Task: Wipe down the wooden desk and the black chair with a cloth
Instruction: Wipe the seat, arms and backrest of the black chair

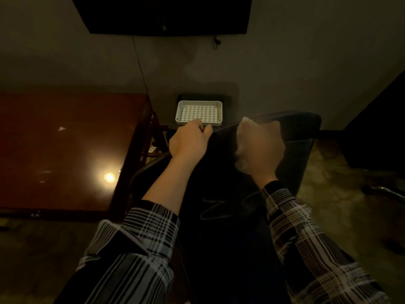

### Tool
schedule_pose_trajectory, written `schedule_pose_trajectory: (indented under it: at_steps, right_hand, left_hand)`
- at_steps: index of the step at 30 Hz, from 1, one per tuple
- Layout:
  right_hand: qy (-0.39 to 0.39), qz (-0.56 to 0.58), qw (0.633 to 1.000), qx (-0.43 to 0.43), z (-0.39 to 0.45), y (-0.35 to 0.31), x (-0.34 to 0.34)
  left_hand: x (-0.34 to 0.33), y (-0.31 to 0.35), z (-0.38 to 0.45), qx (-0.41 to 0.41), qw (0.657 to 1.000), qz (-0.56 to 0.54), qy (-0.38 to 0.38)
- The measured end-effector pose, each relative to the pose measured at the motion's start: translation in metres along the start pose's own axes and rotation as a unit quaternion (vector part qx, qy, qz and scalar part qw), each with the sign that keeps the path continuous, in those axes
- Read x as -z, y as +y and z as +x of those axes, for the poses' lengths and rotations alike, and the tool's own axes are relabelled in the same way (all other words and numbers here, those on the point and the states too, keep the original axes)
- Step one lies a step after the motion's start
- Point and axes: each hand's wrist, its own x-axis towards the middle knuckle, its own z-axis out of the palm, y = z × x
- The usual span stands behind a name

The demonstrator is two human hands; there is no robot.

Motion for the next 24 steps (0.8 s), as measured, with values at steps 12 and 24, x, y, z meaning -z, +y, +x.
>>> schedule_pose_trajectory:
  at_steps: [12, 24]
  right_hand:
    - [0.183, -0.065, 0.976, -0.096, 0.0, 0.005, -0.019]
    - [0.047, -0.106, 0.975, -0.191, 0.018, 0.039, 0.058]
  left_hand:
    - [-0.019, 0.027, 0.026, -0.014, 0.998, 0.053, -0.018]
    - [-0.008, 0.047, 0.009, -0.102, 0.978, 0.176, -0.05]
